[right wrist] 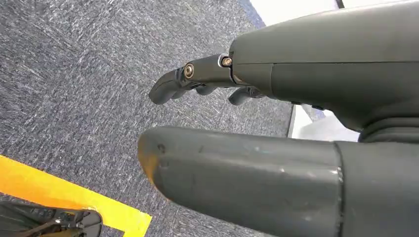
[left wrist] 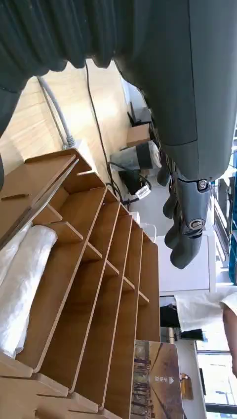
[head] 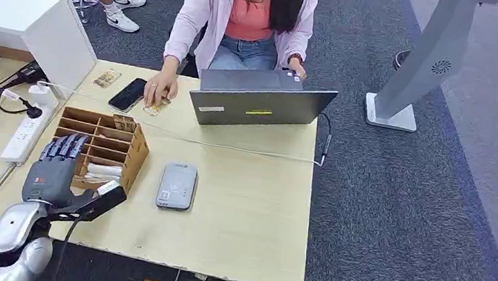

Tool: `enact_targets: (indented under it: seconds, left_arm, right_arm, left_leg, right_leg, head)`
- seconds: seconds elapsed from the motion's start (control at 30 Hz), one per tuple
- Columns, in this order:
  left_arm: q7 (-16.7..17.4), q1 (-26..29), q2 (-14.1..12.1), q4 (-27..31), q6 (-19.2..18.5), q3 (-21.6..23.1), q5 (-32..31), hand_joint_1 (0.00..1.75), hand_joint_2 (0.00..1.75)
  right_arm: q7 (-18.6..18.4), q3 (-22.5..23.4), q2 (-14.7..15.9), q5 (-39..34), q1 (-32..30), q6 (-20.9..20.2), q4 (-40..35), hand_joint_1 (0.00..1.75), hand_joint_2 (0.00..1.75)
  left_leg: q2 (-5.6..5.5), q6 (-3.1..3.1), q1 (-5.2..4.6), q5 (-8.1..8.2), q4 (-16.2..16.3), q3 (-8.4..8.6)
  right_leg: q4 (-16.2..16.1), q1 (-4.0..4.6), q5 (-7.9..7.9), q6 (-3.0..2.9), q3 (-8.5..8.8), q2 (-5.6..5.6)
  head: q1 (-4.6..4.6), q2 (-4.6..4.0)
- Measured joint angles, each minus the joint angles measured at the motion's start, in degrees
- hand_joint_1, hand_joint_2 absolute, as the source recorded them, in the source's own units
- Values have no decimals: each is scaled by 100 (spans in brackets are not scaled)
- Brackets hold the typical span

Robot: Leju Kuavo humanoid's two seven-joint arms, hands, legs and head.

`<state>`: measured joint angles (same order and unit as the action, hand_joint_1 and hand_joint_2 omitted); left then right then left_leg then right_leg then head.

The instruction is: Pass the card to the sensor for recognition and then transmit it.

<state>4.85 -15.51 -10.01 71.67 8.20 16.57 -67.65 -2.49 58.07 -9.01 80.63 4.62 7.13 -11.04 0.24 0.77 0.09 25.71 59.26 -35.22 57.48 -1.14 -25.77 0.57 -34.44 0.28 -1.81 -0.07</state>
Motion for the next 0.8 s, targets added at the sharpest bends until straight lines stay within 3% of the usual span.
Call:
enact_targets:
  seconds: [0.8]
  left_arm:
    - [0, 0, 0, 0, 0, 0, 0, 0, 175]
  right_arm:
    - [0, 0, 0, 0, 0, 0, 0, 0, 0]
  left_leg:
    - [0, 0, 0, 0, 0, 0]
  right_leg:
    - [0, 0, 0, 0, 0, 0]
  head:
    - [0, 0]
